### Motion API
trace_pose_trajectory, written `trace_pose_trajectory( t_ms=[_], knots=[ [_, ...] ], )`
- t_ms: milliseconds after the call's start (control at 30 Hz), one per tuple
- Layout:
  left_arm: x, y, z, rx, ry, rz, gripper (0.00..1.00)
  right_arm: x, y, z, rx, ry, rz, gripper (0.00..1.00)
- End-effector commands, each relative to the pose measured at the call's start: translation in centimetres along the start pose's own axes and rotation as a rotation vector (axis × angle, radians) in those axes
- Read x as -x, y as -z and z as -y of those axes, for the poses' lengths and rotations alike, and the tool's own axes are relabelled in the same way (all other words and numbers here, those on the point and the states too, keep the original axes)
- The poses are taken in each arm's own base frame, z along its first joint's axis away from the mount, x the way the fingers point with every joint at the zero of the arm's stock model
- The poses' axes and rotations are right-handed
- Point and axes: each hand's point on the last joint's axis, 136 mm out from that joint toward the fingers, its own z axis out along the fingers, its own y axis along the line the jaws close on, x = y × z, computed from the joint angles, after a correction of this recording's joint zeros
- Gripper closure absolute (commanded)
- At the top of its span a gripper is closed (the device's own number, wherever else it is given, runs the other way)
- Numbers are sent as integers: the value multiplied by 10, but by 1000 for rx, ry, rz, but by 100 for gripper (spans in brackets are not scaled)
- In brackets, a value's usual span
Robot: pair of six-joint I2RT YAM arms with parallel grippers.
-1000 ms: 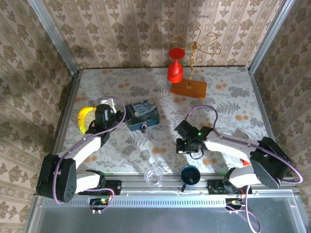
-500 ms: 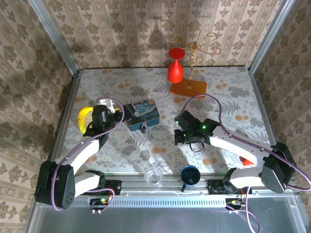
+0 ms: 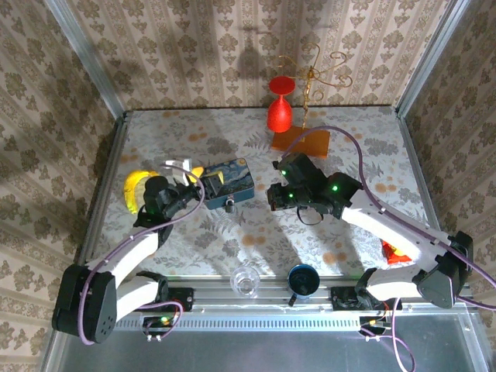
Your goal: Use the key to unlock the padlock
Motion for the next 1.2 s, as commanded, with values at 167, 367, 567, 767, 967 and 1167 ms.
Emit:
trace_pose_trajectory(
  t_ms=[167,367,567,767,967,1167],
  knots=[
    [-17,15,88,-324,-391,108,23,17,21,-33,162,-74,41,100],
    [-48,9,130,-430,-584,55,40,21,24,-35,186,-101,65,100],
    [-55,-8,144,-414,-649,67,49,21,18,-37,193,-110,54,100],
    [-50,-23,141,-381,-631,93,58,20,15,-38,198,-111,44,100],
    [-41,-31,139,-352,-606,138,59,19,13,-38,204,-116,43,100],
    [-36,-34,142,-359,-599,153,59,17,11,-38,207,-118,33,100]
  ],
)
